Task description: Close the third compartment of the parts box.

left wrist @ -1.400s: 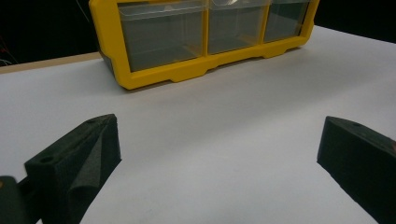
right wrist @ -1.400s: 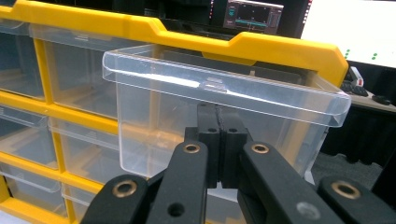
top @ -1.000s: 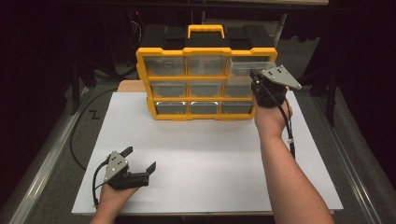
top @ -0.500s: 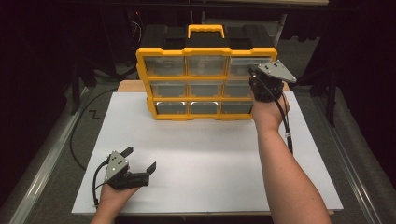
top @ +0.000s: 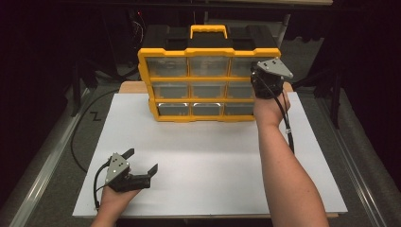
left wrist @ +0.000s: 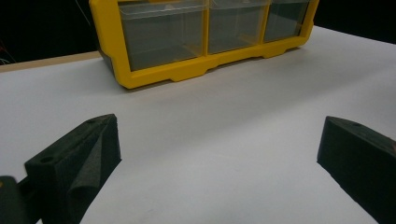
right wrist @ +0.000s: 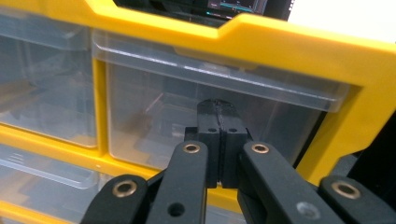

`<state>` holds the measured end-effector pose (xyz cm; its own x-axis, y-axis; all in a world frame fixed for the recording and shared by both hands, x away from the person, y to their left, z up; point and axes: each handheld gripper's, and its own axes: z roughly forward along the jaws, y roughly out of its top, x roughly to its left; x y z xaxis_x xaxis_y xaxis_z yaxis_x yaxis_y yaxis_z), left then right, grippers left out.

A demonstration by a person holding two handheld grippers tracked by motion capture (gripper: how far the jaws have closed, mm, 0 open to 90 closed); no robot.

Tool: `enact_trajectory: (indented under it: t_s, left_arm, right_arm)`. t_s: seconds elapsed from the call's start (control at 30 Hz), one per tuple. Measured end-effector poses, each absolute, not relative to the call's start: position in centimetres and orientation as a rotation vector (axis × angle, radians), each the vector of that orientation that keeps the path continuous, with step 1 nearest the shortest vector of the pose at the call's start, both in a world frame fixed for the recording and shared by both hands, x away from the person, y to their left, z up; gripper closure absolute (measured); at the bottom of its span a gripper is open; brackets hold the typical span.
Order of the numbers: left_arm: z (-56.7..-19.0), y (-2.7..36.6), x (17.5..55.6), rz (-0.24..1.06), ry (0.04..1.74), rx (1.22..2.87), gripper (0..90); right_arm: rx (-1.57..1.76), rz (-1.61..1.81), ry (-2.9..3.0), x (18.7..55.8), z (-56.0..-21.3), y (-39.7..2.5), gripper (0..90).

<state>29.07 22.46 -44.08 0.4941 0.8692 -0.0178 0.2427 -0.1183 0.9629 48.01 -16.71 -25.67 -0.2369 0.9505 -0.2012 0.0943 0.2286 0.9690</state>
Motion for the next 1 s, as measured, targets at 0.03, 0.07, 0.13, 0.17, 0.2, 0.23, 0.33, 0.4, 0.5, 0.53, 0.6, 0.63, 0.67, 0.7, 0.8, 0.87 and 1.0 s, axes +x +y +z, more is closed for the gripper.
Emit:
enact_trajectory:
  t_s: [0.03,0.07,0.13,0.17,0.2,0.23,0.33,0.4,0.5,0.53,0.6,0.63,0.67,0.7,0.8,0.87,1.0]
  left_arm:
    - [-44.1,22.5,29.1,0.713,0.970,1.640,0.3]
    - [-44.1,22.5,29.1,0.713,0.970,1.640,0.3]
    - [-44.1,22.5,29.1,0.712,0.969,1.642,0.3]
    - [-44.1,22.5,29.1,0.712,0.969,1.642,0.3]
    - [-44.1,22.5,29.2,0.712,0.969,1.644,0.3]
    - [-44.1,22.6,29.2,0.712,0.969,1.645,0.3]
    - [-44.1,22.6,29.2,0.714,0.970,1.641,0.3]
    - [-44.1,22.8,29.3,0.716,0.974,1.641,0.3]
    - [-44.1,22.8,29.3,0.718,0.978,1.636,0.3]
    - [-44.1,22.8,29.3,0.719,0.976,1.637,0.3]
    - [-44.1,22.8,29.3,0.718,0.975,1.638,0.3]
    - [-44.1,22.7,29.2,0.717,0.975,1.639,0.3]
    - [-44.1,22.7,29.2,0.717,0.974,1.641,0.3]
    - [-44.1,22.6,29.2,0.717,0.973,1.644,0.3]
    - [-44.1,22.5,29.2,0.718,0.969,1.647,0.3]
    - [-44.2,22.5,29.2,0.719,0.968,1.649,0.3]
    - [-44.1,22.4,29.2,0.713,0.962,1.641,0.3]
  right_arm:
    - [1.013,1.144,1.561,48.0,-25.7,-16.7,90.0]
    - [1.011,1.144,1.560,48.0,-25.7,-16.7,90.0]
    - [1.009,1.144,1.559,48.1,-25.7,-16.7,90.0]
    - [1.009,1.144,1.559,48.1,-25.7,-16.7,90.0]
    - [1.010,1.145,1.560,48.1,-25.7,-16.7,90.0]
    - [1.010,1.146,1.563,48.0,-25.7,-16.7,90.0]
    - [1.017,1.142,1.574,47.9,-25.6,-16.8,90.0]
    - [1.025,1.138,1.584,47.4,-25.8,-16.9,90.0]
    - [1.019,1.151,1.584,46.7,-25.8,-17.0,90.0]
    - [1.014,1.167,1.588,46.0,-25.7,-17.2,90.0]
    - [1.013,1.183,1.599,45.1,-25.6,-17.4,90.0]
    - [1.013,1.183,1.599,45.1,-25.6,-17.4,90.0]
    - [1.012,1.193,1.597,44.8,-25.6,-17.5,90.0]
    - [1.014,1.215,1.602,44.0,-25.6,-17.8,90.0]
    - [1.016,1.256,1.616,42.7,-25.7,-18.2,90.0]
    - [0.992,1.276,1.633,41.5,-26.1,-18.6,90.0]
    - [0.976,1.292,1.648,40.5,-26.7,-19.0,90.0]
